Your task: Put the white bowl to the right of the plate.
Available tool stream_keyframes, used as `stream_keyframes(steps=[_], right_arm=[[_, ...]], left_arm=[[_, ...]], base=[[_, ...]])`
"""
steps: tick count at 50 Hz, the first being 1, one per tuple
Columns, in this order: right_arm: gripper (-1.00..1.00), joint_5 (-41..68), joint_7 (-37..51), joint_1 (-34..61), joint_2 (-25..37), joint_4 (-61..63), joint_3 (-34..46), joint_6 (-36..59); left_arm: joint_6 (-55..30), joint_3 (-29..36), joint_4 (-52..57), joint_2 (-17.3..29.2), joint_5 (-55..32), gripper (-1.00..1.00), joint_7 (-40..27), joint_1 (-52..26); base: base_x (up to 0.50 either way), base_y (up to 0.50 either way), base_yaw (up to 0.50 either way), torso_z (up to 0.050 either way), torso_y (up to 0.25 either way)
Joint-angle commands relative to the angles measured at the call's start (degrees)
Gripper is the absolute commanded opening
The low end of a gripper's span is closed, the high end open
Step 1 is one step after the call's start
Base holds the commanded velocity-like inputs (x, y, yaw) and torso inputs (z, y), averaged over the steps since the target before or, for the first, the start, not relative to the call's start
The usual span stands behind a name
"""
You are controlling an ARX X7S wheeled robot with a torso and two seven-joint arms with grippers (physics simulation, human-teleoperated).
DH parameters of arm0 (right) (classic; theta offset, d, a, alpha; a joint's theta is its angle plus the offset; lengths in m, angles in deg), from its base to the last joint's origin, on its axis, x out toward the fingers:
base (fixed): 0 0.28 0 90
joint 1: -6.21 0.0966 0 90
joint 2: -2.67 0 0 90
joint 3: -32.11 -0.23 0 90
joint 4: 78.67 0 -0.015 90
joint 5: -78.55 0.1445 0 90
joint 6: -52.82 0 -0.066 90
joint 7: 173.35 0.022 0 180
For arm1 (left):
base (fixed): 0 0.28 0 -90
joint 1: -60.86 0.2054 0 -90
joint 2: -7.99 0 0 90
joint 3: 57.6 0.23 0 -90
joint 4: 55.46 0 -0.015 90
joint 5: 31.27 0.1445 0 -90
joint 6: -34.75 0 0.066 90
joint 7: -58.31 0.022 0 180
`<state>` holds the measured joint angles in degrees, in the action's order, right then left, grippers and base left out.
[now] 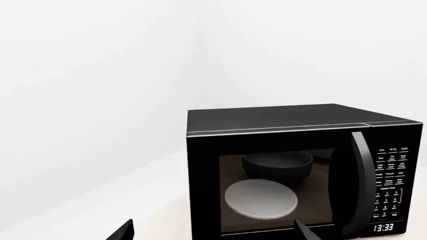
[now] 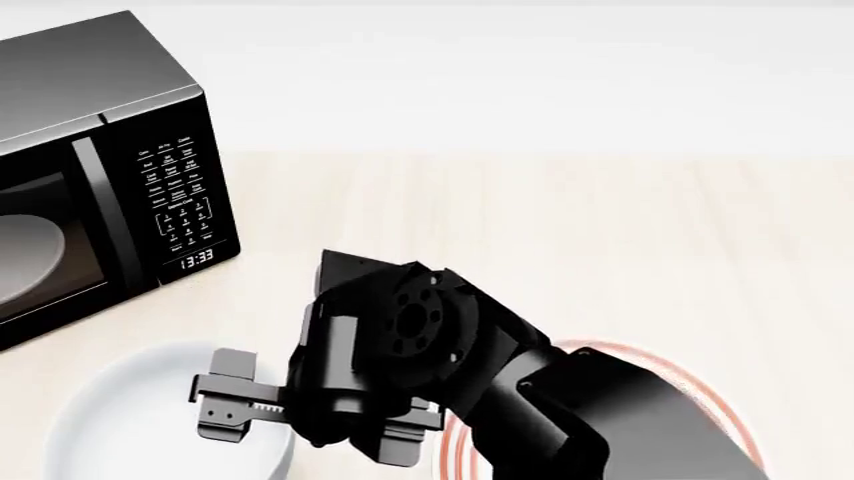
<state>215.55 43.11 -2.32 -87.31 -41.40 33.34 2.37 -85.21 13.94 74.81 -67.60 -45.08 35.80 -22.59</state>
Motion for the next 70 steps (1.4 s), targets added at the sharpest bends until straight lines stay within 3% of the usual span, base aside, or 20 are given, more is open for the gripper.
stream_keyframes(steps=[1,59,60,70], right_arm=[[1.0,0.5,0.3,-0.7,0.0,1.6,1.3,-1.3],[1.0,-1.5,-0.6,-2.9,0.0,3.8,1.0,-1.6],[-1.0,-2.8,-0.6,-2.6,0.0,4.3,1.3,-1.8],[-1.0,-3.5,-0.1,-2.0,0.0,4.7,0.9,-2.0]], left_arm=[[0.0,0.3,0.0,0.2,-0.1,1.0,-0.2,0.1],[0.7,-0.7,0.8,1.1,-2.1,1.0,-1.3,1.2],[0.7,-0.7,0.7,1.1,-2.2,1.0,-1.2,1.1],[0.8,-0.8,1.2,1.2,-2.5,1.0,-1.4,1.5]], base=[[0.0,0.0,0.0,0.0,0.0],[0.0,0.0,0.0,0.0,0.0],[0.0,0.0,0.0,0.0,0.0],[0.0,0.0,0.0,0.0,0.001]])
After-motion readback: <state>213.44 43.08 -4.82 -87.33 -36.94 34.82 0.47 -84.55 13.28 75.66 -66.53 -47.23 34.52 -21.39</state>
